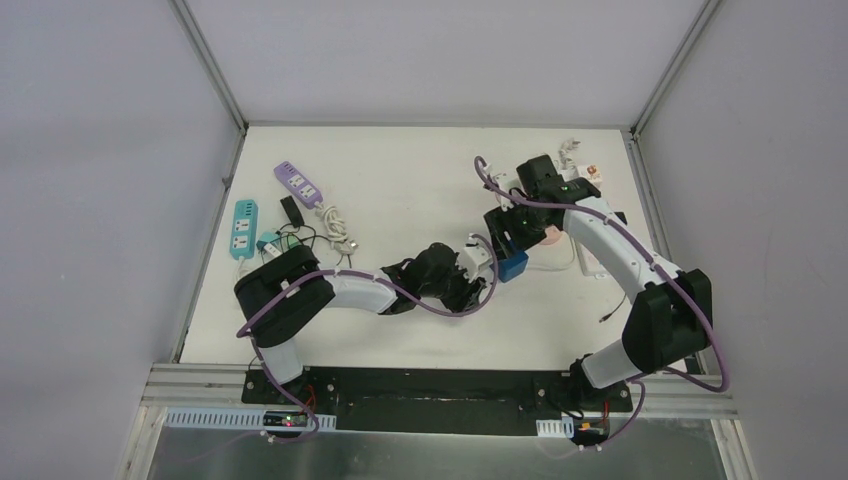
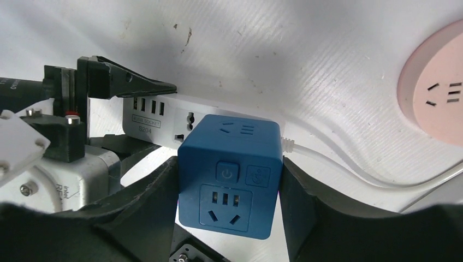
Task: Pull the plug off the socket
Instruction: Remove the plug from the socket.
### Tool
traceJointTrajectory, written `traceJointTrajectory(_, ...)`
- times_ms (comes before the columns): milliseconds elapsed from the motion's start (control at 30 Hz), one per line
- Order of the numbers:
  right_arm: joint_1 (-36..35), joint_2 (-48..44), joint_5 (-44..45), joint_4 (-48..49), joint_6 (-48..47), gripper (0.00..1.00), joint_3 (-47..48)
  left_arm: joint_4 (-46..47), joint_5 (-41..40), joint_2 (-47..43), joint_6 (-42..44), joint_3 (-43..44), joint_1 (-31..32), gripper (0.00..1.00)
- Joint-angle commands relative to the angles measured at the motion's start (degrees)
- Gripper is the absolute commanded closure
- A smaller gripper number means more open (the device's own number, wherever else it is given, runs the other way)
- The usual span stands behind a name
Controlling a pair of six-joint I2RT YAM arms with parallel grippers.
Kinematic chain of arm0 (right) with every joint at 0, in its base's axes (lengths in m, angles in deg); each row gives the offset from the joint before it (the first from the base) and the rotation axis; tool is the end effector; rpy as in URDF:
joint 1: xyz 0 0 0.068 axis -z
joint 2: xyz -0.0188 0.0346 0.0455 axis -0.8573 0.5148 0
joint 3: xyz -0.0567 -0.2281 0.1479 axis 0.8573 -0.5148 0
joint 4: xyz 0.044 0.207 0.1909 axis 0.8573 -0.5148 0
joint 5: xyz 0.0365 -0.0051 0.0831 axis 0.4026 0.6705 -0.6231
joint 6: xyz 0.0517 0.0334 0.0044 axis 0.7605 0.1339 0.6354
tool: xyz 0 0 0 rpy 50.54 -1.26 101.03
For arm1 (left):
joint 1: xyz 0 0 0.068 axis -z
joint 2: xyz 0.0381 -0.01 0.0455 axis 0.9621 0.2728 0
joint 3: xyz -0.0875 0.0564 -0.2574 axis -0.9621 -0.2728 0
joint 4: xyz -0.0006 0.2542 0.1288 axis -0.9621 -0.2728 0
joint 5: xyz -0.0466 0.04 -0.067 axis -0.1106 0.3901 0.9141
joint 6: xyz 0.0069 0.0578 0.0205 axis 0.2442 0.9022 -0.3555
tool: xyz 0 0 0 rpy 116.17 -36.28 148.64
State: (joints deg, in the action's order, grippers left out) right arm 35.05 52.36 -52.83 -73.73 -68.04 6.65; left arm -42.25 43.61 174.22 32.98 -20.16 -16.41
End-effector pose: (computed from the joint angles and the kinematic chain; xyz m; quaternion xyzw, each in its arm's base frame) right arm 0.2874 0.1429 0.2620 -0.3315 0.9127 0.1644 0.1733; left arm 0.1910 -0.3252 0.1276 0.4376 0.7547 -0.3465 0.3447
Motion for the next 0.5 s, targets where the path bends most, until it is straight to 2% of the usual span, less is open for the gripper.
traceJointTrajectory(0, -4.47, 0.21, -14.95, -4.22, 1.70, 1.00, 3.18, -2.40, -0.80, 1.23, -2.07, -2.09, 0.02, 1.00)
traceJointTrajectory(133, -0.42, -0.22, -10.16, -3.92, 0.56, 1.00, 1.51, -2.34, -1.05, 0.74, -2.40, -2.48, 0.00, 1.00)
traceJointTrajectory(300, 7.28, -3.61, -8.88, -3.30, -0.10, 1.00, -2.43, -2.30, -0.43, 0.99, -2.25, -2.29, 0.06, 1.00)
traceJointTrajectory(467, 8.85, -6.14, -9.49, -2.66, 0.08, 1.00, -4.62, -2.96, 1.11, 1.98, -2.43, -1.24, -0.01, 1.00)
